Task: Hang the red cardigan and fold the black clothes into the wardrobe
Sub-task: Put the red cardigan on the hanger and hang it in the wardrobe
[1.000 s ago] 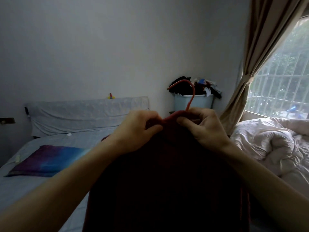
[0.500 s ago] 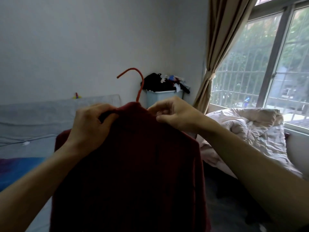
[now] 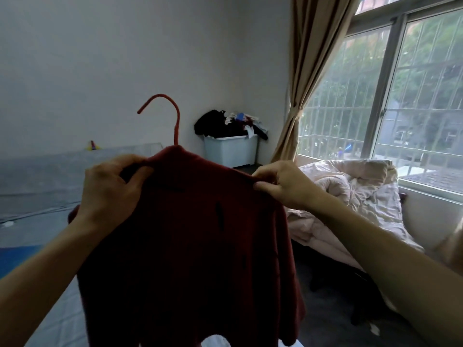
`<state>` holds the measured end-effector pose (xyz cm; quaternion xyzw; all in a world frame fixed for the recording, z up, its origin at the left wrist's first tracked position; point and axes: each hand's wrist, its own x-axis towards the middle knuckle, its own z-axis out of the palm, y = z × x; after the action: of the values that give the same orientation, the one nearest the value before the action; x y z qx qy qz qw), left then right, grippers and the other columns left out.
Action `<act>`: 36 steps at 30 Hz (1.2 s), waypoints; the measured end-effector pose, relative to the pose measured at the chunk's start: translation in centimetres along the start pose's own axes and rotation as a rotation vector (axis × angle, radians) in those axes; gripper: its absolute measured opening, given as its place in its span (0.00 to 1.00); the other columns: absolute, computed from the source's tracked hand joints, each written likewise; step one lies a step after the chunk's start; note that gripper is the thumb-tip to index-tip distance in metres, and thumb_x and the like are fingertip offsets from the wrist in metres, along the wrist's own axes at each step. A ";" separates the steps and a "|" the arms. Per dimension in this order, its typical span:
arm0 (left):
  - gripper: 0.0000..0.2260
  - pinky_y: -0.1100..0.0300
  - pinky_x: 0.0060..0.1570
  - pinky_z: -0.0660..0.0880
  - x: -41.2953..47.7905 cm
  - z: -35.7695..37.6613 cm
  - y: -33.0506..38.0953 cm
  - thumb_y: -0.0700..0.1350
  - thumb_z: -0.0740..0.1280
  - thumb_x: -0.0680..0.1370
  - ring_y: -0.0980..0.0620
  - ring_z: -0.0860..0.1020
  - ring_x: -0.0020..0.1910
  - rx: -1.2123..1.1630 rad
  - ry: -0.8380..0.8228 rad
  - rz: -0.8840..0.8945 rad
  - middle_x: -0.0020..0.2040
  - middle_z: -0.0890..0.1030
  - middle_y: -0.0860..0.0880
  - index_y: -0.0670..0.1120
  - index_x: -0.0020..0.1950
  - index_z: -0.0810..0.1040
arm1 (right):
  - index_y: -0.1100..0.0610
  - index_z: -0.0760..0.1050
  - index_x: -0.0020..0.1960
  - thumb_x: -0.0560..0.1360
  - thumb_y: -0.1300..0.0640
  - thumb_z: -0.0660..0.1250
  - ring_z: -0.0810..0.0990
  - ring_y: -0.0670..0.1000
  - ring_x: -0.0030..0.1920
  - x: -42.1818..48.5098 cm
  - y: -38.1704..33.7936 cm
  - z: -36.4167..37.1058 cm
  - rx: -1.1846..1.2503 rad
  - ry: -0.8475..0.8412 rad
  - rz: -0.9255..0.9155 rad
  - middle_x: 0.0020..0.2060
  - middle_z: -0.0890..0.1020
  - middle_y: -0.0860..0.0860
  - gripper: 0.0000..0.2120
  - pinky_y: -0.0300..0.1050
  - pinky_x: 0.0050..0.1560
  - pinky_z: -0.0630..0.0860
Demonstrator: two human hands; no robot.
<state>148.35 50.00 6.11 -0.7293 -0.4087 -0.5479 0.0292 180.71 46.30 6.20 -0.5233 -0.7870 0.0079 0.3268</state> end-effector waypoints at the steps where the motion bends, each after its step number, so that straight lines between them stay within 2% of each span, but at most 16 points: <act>1: 0.07 0.68 0.46 0.72 0.0 0.1 0.0 0.42 0.71 0.77 0.52 0.80 0.45 -0.002 -0.006 -0.001 0.47 0.83 0.52 0.45 0.54 0.85 | 0.55 0.84 0.52 0.76 0.61 0.71 0.81 0.37 0.40 -0.2 0.0 0.0 -0.005 0.034 -0.010 0.39 0.83 0.41 0.07 0.28 0.44 0.70; 2: 0.07 0.67 0.46 0.72 0.0 0.2 0.0 0.42 0.70 0.78 0.52 0.80 0.45 -0.002 -0.015 0.000 0.47 0.83 0.52 0.45 0.54 0.85 | 0.56 0.85 0.51 0.75 0.62 0.71 0.81 0.36 0.39 -0.4 0.0 0.0 -0.009 0.067 -0.028 0.38 0.83 0.41 0.07 0.26 0.42 0.71; 4: 0.07 0.70 0.44 0.71 0.0 0.2 -0.2 0.42 0.70 0.78 0.51 0.80 0.44 -0.003 -0.032 0.001 0.46 0.82 0.52 0.45 0.55 0.84 | 0.57 0.85 0.50 0.75 0.63 0.72 0.82 0.38 0.39 -0.8 -0.2 0.0 0.003 0.133 -0.075 0.38 0.84 0.43 0.06 0.27 0.42 0.73; 9: 0.08 0.78 0.44 0.70 -0.2 0.0 -0.7 0.39 0.70 0.77 0.52 0.79 0.44 0.007 -0.065 0.032 0.46 0.81 0.52 0.43 0.55 0.84 | 0.60 0.85 0.51 0.75 0.63 0.72 0.84 0.43 0.43 -1.7 -0.2 0.4 0.082 0.268 -0.136 0.42 0.86 0.50 0.06 0.34 0.45 0.78; 12: 0.08 0.67 0.45 0.71 -0.3 -0.3 -0.8 0.39 0.70 0.77 0.51 0.79 0.45 0.017 -0.089 0.048 0.48 0.82 0.51 0.43 0.56 0.84 | 0.59 0.85 0.51 0.75 0.64 0.72 0.84 0.42 0.44 -1.8 -0.3 0.5 0.107 0.299 -0.137 0.43 0.86 0.47 0.06 0.37 0.47 0.80; 14: 0.08 0.66 0.46 0.71 -0.3 -0.6 -1.1 0.39 0.70 0.77 0.51 0.79 0.45 0.027 -0.093 0.068 0.48 0.83 0.49 0.43 0.55 0.84 | 0.58 0.85 0.51 0.75 0.64 0.72 0.84 0.41 0.44 -1.9 -0.5 0.7 0.127 0.315 -0.134 0.43 0.86 0.45 0.07 0.35 0.48 0.79; 19: 0.08 0.79 0.47 0.69 -0.4 -1.5 -1.2 0.37 0.71 0.76 0.52 0.80 0.42 0.051 -0.121 0.148 0.46 0.83 0.50 0.43 0.54 0.85 | 0.58 0.86 0.50 0.75 0.63 0.72 0.85 0.43 0.42 -1.5 -1.4 0.7 0.170 0.386 -0.102 0.41 0.86 0.46 0.05 0.38 0.45 0.81; 22: 0.08 0.72 0.44 0.72 -0.7 -1.8 -1.0 0.35 0.71 0.75 0.52 0.80 0.39 0.087 -0.170 0.220 0.44 0.83 0.49 0.43 0.53 0.85 | 0.58 0.86 0.48 0.76 0.62 0.71 0.84 0.43 0.40 -1.0 -2.1 1.0 0.151 0.460 -0.084 0.39 0.86 0.47 0.05 0.36 0.43 0.79; 25: 0.08 0.72 0.43 0.70 -1.2 -1.3 -0.6 0.33 0.72 0.75 0.52 0.79 0.37 0.130 -0.213 0.284 0.41 0.82 0.49 0.43 0.50 0.85 | 0.58 0.85 0.48 0.76 0.62 0.71 0.83 0.42 0.39 -0.4 -3.2 1.0 0.139 0.560 -0.079 0.38 0.85 0.46 0.04 0.29 0.42 0.75; 29: 0.07 0.63 0.40 0.72 -1.5 -0.4 0.0 0.33 0.71 0.75 0.51 0.78 0.35 0.155 -0.239 0.301 0.39 0.81 0.48 0.41 0.49 0.85 | 0.58 0.85 0.49 0.76 0.60 0.72 0.82 0.41 0.39 0.6 -5.0 0.5 0.124 0.669 -0.088 0.41 0.85 0.45 0.05 0.29 0.42 0.76; 32: 0.06 0.61 0.42 0.73 -1.4 0.1 0.3 0.34 0.70 0.75 0.49 0.79 0.36 0.160 -0.193 0.256 0.41 0.83 0.46 0.41 0.49 0.85 | 0.58 0.85 0.50 0.76 0.61 0.71 0.81 0.38 0.39 0.5 -6.2 0.6 0.127 0.632 -0.167 0.42 0.85 0.46 0.05 0.30 0.42 0.76; 34: 0.06 0.60 0.46 0.72 -1.4 0.5 0.5 0.35 0.70 0.76 0.48 0.80 0.39 0.152 -0.109 0.192 0.44 0.84 0.45 0.41 0.50 0.85 | 0.59 0.85 0.50 0.76 0.61 0.71 0.81 0.40 0.41 0.0 -6.9 1.3 0.104 0.534 -0.246 0.42 0.85 0.47 0.05 0.33 0.44 0.76; 36: 0.06 0.62 0.49 0.71 -1.5 0.8 0.6 0.37 0.70 0.77 0.52 0.78 0.42 0.121 -0.029 0.120 0.47 0.85 0.44 0.41 0.53 0.84 | 0.59 0.84 0.51 0.76 0.61 0.71 0.80 0.41 0.43 -0.8 -7.1 2.5 0.047 0.438 -0.311 0.43 0.83 0.45 0.05 0.33 0.47 0.75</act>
<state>149.22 49.11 4.82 -0.7573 -0.3970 -0.5088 0.1002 173.72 43.25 6.35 -0.3775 -0.7681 -0.1373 0.4986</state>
